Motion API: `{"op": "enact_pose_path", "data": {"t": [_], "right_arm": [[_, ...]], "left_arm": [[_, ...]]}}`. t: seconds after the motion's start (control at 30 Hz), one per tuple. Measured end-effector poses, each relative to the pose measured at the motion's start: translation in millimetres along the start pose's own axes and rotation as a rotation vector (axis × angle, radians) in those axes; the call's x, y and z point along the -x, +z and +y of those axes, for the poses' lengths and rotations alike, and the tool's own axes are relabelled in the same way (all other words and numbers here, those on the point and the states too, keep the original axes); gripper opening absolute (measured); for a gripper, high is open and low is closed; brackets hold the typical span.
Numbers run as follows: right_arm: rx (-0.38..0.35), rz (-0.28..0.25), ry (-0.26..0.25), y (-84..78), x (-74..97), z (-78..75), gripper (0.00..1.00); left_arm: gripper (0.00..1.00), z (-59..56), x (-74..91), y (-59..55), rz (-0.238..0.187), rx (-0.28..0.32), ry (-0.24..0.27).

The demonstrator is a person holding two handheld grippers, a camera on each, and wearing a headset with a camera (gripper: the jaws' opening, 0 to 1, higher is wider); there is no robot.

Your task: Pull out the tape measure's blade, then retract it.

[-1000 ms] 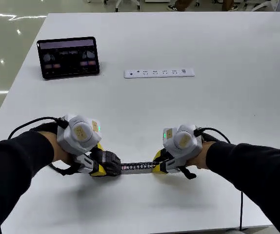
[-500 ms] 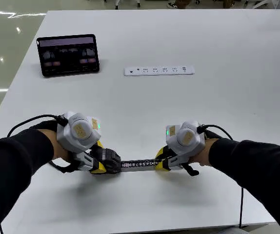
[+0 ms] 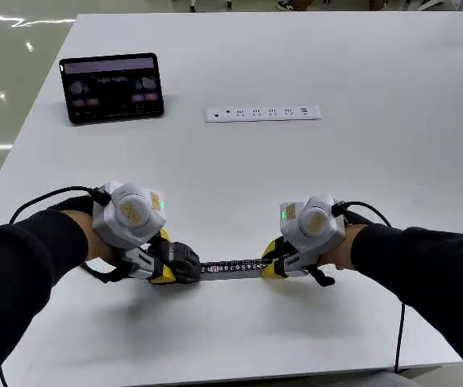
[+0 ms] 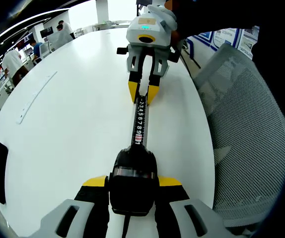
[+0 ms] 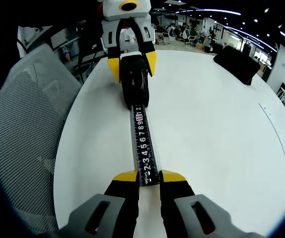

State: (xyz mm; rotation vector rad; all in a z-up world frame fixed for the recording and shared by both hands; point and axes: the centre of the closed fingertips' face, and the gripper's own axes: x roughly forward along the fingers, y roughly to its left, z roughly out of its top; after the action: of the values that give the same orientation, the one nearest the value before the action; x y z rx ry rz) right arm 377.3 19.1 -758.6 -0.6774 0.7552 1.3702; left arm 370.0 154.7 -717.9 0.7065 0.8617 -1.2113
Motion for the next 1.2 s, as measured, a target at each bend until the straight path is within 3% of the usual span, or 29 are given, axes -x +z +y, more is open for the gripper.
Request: {"op": "enact_pose_path", "data": {"t": [1.2], "right_arm": [[0.001, 0.029, 0.005, -19.1, 13.2, -2.5, 0.11]], "left_arm": [[0.31, 1.4, -1.4, -0.7, -0.004, 0.006, 0.004]]}}
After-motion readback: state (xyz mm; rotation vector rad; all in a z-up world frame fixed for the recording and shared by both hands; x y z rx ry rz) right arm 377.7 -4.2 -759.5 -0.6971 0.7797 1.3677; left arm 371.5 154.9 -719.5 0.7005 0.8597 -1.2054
